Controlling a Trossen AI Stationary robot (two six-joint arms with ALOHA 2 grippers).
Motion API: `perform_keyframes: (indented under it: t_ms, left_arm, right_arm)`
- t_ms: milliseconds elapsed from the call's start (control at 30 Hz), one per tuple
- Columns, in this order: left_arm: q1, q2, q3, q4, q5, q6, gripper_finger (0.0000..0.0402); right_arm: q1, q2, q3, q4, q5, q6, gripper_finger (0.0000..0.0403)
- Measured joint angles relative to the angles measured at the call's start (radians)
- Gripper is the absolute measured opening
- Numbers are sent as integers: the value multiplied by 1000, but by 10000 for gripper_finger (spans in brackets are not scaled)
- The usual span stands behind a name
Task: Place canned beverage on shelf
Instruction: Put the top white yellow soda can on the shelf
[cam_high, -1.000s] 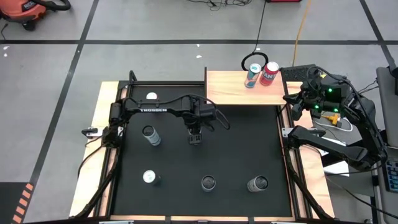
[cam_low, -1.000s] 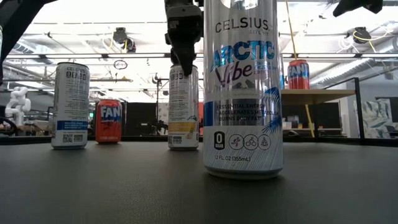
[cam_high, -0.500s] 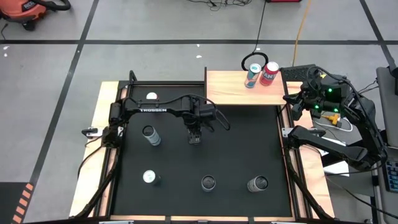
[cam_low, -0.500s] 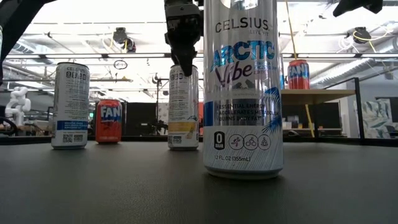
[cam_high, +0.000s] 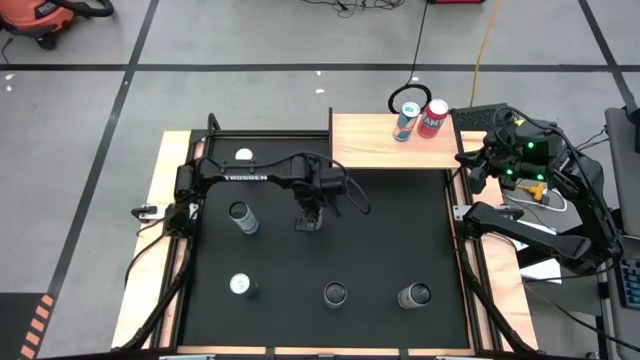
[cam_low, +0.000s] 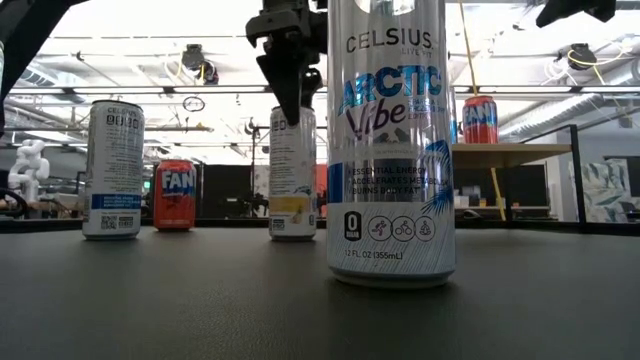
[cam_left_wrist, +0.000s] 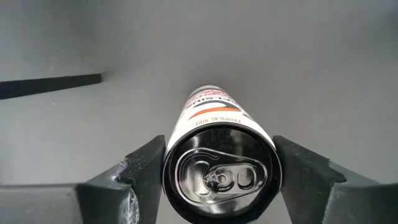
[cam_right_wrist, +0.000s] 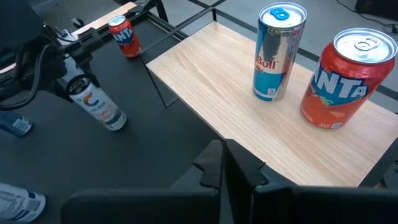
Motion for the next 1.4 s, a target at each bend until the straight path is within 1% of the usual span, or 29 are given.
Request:
perform_keyframes:
  t_ms: [167,267,500,767,1000,1167,1400]
  left_arm:
    - [2,-6,45,-72,-3,34,248]
    - [2,-6,90,-74,-28,58,248]
    - [16,-6,241,-73,-92,112,249]
    - [71,-7,405,-70,-113,119,249]
    - [117,-26,405,32,-120,170,249]
    - [139,-26,405,91,-119,209,249]
    - [162,-26,405,179,-116,274,249]
  right_arm:
    - [0,0,0,0,0,0,0]
    - [0,0,0,0,0,0,0]
    - [0,0,0,0,0,0,0]
    - [0,0,0,0,0,0,0]
    - [0,-1,-11,6,3,-5,0]
    - [0,0,-66,10,4,-4,0]
    - [0,0,-155,77,4,-17,0]
